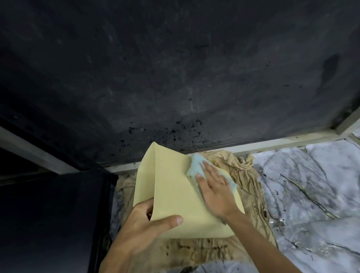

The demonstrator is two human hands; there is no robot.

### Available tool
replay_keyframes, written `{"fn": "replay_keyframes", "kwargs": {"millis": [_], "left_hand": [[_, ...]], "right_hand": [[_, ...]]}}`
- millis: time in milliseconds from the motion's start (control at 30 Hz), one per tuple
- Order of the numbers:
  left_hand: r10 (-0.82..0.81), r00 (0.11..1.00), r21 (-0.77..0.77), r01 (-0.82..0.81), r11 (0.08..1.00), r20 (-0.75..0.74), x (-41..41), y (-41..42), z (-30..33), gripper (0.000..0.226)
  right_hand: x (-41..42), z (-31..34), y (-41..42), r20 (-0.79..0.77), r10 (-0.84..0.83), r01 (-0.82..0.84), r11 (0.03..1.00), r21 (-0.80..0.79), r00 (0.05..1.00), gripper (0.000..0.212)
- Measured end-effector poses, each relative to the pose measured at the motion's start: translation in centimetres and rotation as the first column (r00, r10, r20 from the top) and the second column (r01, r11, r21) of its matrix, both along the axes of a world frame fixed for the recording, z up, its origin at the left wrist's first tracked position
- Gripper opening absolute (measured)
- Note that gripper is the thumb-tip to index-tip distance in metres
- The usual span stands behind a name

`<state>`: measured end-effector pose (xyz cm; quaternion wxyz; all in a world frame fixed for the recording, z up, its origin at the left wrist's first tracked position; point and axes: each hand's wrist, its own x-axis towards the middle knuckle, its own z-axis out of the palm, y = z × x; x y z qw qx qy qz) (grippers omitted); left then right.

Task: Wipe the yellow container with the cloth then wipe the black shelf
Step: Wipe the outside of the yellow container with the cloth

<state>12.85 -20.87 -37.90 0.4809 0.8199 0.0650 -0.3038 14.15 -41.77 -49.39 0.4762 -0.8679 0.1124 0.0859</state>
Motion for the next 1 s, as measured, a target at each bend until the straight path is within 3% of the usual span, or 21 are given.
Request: {"fn": "replay_keyframes", "kwargs": {"millis": [67, 167, 233, 333, 400, 467, 567, 633, 700, 767, 867, 933, 1000], "left_hand": [[-0.032, 0.998, -0.081, 0.028, 0.996, -0.050, 0.8, -0.4, 0.6, 0.042], [0.149, 0.980, -0.215, -0.175, 0.961, -0.131, 4.5, -1.6, -0.1, 0.053], [0.230, 0.958, -0.186, -0.261, 0.947, -0.173, 7.4, -2.7, -0.6, 0.057], [0.186, 0.970, -0.085, -0.201, 0.976, -0.159, 9.7, -4.0, -0.7, 0.018], [0.162, 0.980, -0.011, -0.164, 0.986, -0.120, 10.0, -4.9, -0.9, 0.011], [0.160, 0.984, 0.002, -0.161, 0.987, -0.080, 9.8, -5.1, -1.3, 0.014], [0.123, 0.992, 0.000, -0.123, 0.992, -0.032, 8.0, -3.9, -0.6, 0.010], [0.084, 0.995, 0.013, -0.085, 0.996, 0.055, 6.8, -3.0, 0.5, 0.009], [0.049, 0.989, 0.026, -0.053, 0.998, 0.139, 5.7, -2.4, 1.8, 0.012], [-0.024, 0.985, 0.047, 0.016, 0.999, 0.168, 4.6, -2.2, 2.6, 0.031], [-0.101, 0.976, 0.034, 0.096, 0.995, 0.191, 2.8, -2.6, 2.4, 0.068], [-0.097, 0.973, 0.018, 0.095, 0.995, 0.207, 2.4, -2.8, 2.0, 0.069], [-0.129, 0.970, 0.042, 0.123, 0.991, 0.207, 2.4, -2.8, 2.2, 0.056]], "right_hand": [[-0.6, -2.0, -1.7, -0.009, -0.022, 0.022, 1.000, 0.017, 1.000, 0.037], [-1.8, -4.2, -2.8, 0.025, -0.006, 0.006, 1.000, 0.000, 1.000, 0.042], [-2.1, -4.9, -3.3, 0.053, -0.066, 0.066, 0.998, -0.002, 0.996, 0.043], [-2.2, -6.1, -3.5, 0.085, -0.231, 0.225, 0.971, 0.080, 0.969, 0.047], [-2.6, -6.7, -3.2, 0.042, -0.359, 0.351, 0.927, 0.134, 0.932, 0.048], [-2.8, -6.3, -3.0, -0.044, -0.520, 0.518, 0.835, 0.187, 0.853, 0.043], [-3.2, -4.9, -3.7, -0.152, -0.740, 0.733, 0.575, 0.364, 0.656, 0.033], [-3.6, -4.7, -4.8, -0.282, -0.770, 0.767, 0.383, 0.514, 0.573, 0.040], [-4.0, -5.0, -6.2, -0.392, -0.730, 0.745, 0.235, 0.625, 0.559, 0.056], [-3.9, -3.7, -7.4, -0.433, -0.705, 0.703, 0.129, 0.700, 0.561, 0.058], [-3.6, 0.2, -7.9, -0.361, -0.695, 0.647, 0.195, 0.738, 0.621, 0.048], [-3.3, 2.1, -6.9, -0.306, -0.662, 0.603, 0.279, 0.747, 0.684, 0.048], [-3.0, 4.1, -5.2, -0.258, -0.613, 0.555, 0.360, 0.750, 0.746, 0.050]]}}
